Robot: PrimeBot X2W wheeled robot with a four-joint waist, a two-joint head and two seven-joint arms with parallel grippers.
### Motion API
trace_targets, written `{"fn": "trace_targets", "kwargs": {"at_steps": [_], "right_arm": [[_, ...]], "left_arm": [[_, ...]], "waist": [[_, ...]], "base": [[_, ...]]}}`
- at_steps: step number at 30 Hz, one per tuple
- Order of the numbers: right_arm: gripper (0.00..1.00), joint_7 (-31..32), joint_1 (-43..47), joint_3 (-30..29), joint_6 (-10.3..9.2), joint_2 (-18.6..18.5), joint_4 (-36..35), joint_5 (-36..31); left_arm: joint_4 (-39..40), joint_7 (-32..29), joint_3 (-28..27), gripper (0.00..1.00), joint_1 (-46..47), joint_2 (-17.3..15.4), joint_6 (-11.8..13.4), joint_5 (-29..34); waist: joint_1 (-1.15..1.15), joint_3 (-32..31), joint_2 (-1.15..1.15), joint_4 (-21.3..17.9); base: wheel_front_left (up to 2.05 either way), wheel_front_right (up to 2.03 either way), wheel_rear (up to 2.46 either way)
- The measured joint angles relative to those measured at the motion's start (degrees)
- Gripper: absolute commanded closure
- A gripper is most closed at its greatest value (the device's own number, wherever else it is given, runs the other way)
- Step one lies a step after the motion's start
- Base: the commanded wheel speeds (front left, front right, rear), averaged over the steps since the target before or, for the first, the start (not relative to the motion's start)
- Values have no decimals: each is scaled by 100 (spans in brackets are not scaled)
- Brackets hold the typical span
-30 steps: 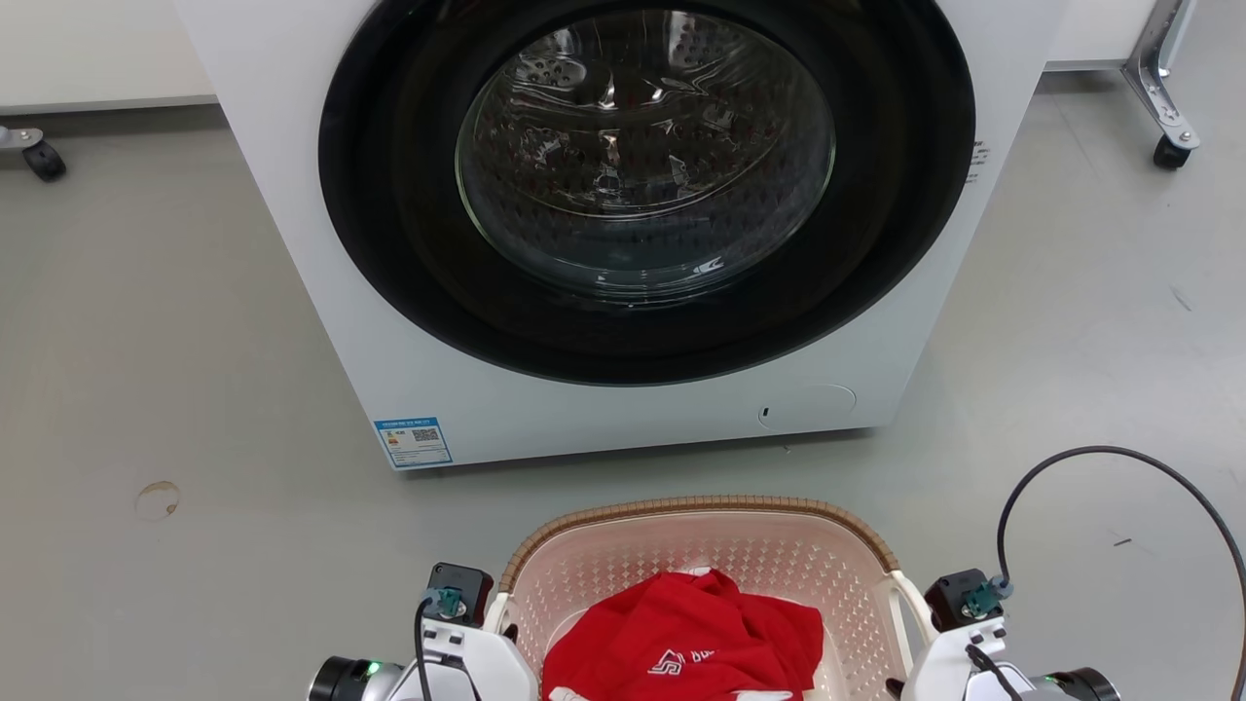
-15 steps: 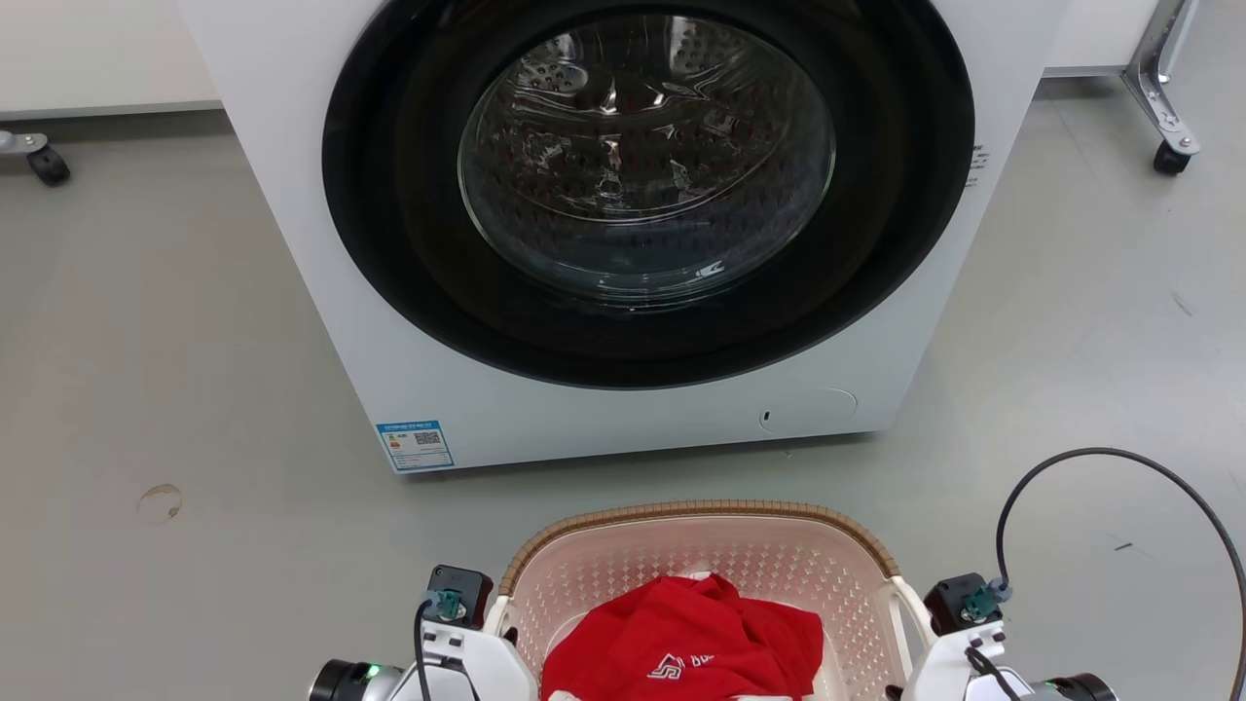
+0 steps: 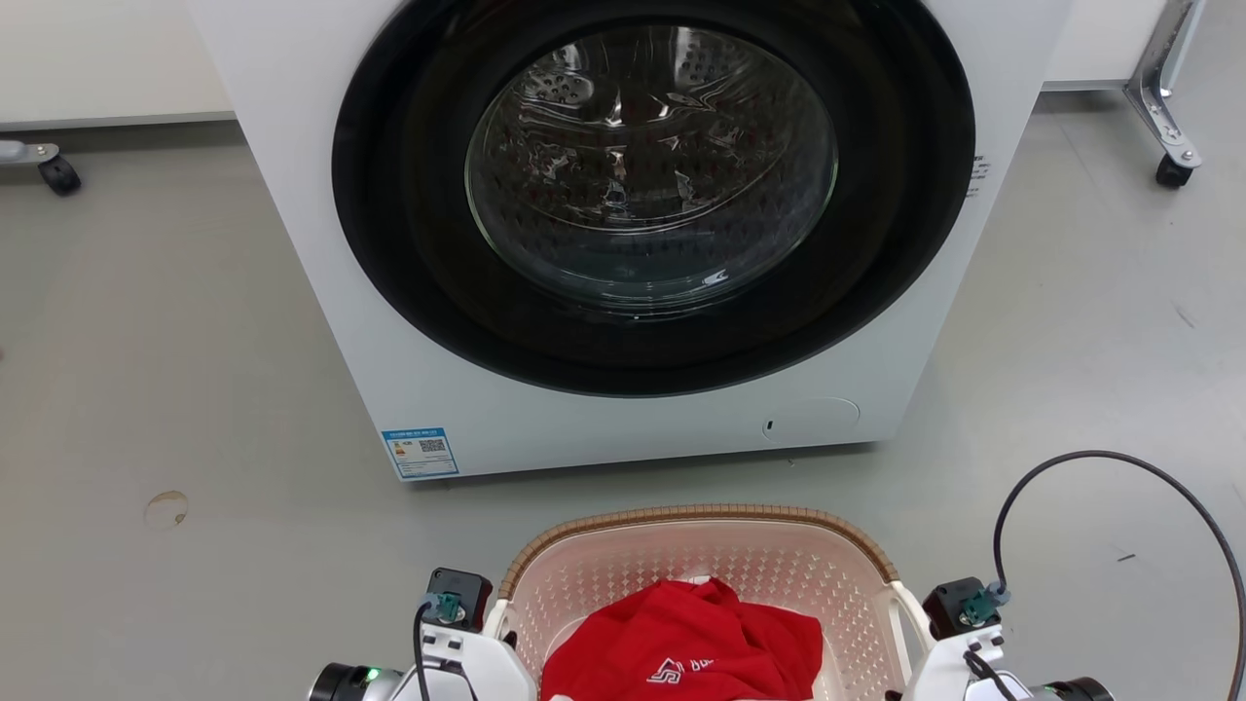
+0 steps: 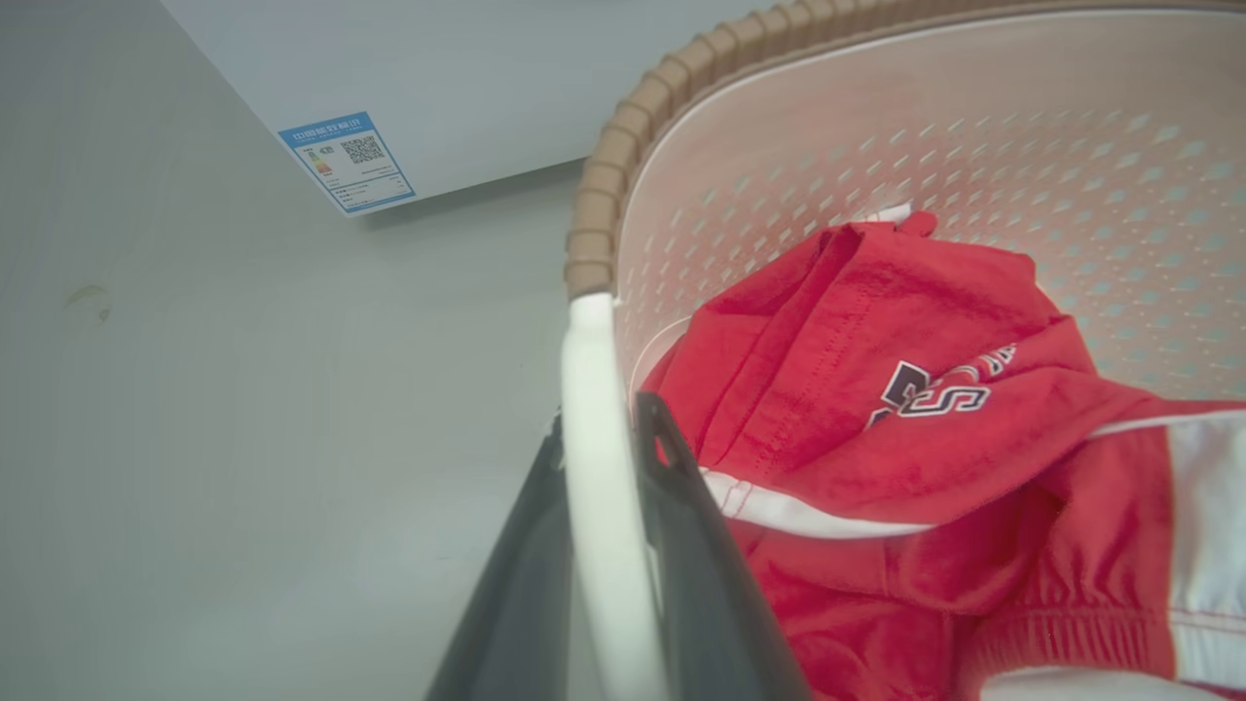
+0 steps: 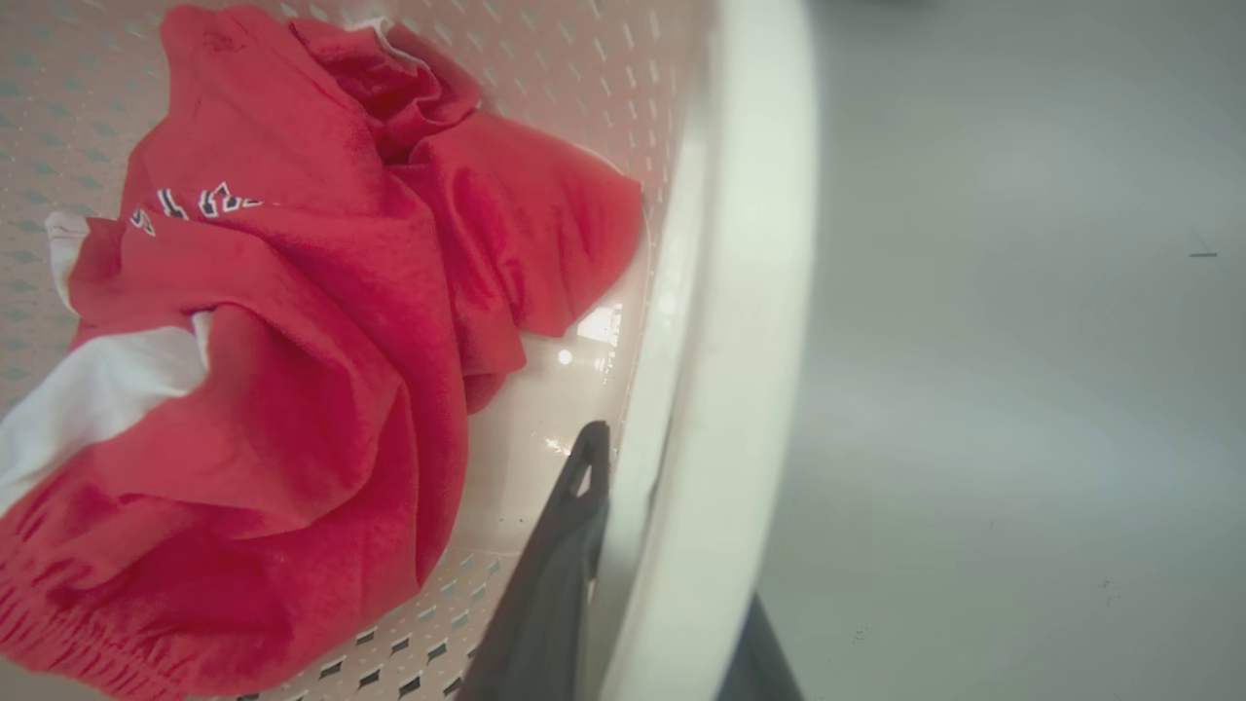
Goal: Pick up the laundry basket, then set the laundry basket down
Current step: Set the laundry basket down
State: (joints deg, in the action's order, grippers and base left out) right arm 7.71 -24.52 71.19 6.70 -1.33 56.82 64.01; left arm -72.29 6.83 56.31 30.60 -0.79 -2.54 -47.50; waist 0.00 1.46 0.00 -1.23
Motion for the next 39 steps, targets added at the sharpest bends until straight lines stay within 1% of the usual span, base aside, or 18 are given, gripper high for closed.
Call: {"fn": "trace_targets", "kwargs": {"at_steps": [7,13,18,23,31,33,36,39], "right_arm": [[100,-77,-7,27,0,0,19,49],[100,-499,-228,45,1,-1,130,20],[100,-835,-424,49,1,1,215,-74],[100,-1140,-714,47,1,-7,313,-132],[100,-1836,-1182,19,12,-12,637,-305],[100,-1991,-1357,-24,43,-18,724,-350],[100,-2121,-1652,-149,46,-44,784,-439],[100,-2142,-1911,-302,53,-142,762,-520]], "left_arm": [[-2,29,51,100,1,-1,1,-55],[56,154,87,100,82,-13,37,-60],[154,281,132,100,330,-24,232,-62],[277,327,209,100,656,-36,436,-64],[571,434,344,100,1198,-45,792,-104],[660,500,372,100,1370,-48,891,-104],[768,578,386,100,1656,-57,1039,-109],[857,638,407,100,1888,-55,1135,-152]], "waist": [[0,27,0,15],[0,248,0,26],[0,564,0,32],[0,1034,0,42],[0,1982,0,134],[0,2246,0,169],[0,2647,0,228],[0,3047,0,287]], "base": [[0,0,0],[0,0,0],[0,0,0],[0,0,0],[0,0,0],[0,0,0],[0,0,0],[0,0,0]]}}
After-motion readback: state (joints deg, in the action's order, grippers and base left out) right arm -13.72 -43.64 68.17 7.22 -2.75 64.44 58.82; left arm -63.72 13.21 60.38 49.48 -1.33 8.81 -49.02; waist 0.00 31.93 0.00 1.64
